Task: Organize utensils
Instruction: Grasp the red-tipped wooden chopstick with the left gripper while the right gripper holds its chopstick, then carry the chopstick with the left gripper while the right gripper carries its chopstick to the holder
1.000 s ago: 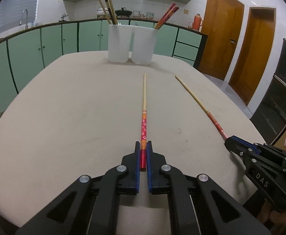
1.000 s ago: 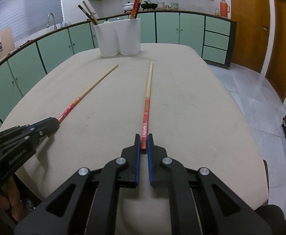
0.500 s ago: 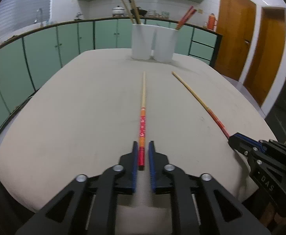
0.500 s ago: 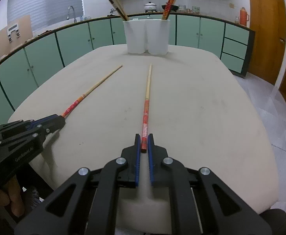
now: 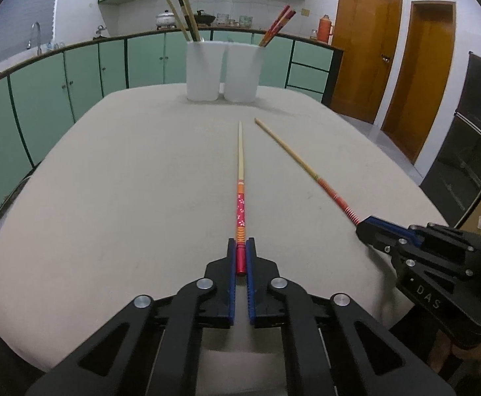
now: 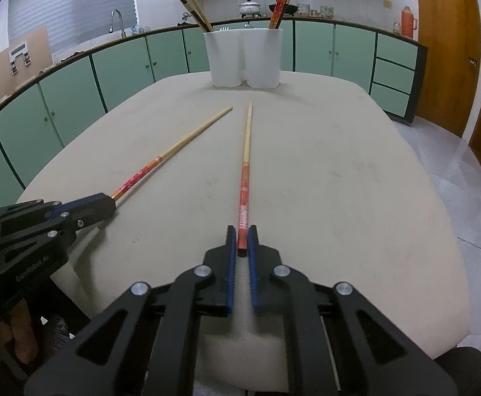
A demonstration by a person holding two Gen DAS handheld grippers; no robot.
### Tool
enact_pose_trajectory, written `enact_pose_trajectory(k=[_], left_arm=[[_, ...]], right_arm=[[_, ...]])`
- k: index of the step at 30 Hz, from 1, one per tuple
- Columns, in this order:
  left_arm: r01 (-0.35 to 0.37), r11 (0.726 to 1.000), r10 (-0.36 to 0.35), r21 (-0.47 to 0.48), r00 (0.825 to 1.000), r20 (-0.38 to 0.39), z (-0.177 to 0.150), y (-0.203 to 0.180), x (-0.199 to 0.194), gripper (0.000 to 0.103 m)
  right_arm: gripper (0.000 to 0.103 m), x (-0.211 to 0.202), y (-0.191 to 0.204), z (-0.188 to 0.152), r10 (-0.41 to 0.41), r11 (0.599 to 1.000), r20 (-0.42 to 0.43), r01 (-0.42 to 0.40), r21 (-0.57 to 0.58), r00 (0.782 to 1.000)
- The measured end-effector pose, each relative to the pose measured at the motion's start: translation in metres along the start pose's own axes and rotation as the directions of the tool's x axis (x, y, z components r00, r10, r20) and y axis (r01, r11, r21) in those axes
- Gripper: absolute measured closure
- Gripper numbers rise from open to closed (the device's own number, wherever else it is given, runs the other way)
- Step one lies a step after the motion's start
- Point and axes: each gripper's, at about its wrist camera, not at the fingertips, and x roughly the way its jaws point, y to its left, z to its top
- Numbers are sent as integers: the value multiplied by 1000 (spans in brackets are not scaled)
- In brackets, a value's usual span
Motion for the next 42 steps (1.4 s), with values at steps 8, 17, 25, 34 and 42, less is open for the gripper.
enact_pose_trajectory(k=[8, 17, 25, 34, 42], left_arm=[[22, 998, -23, -57, 1000, -12, 17, 7, -21, 98], [28, 997, -27, -75, 1000, 12, 45, 24, -62, 98], [27, 999, -25, -33, 997, 73, 89, 34, -96, 98], [74, 997, -72, -29, 996, 50, 158, 50, -88, 98], [91, 996, -91, 10, 996, 18, 193, 44, -74, 98]], right_arm=[[98, -38, -1, 21, 13, 1000, 36, -14, 22, 999], [98, -93, -7, 65, 14, 1000, 91, -14, 0, 996], [98, -111, 0, 108, 56, 997, 107, -49, -63, 993], [98, -94, 7, 170, 90, 988, 67, -80, -133, 994], [98, -69, 10, 213, 103, 978, -3, -102, -180, 995]])
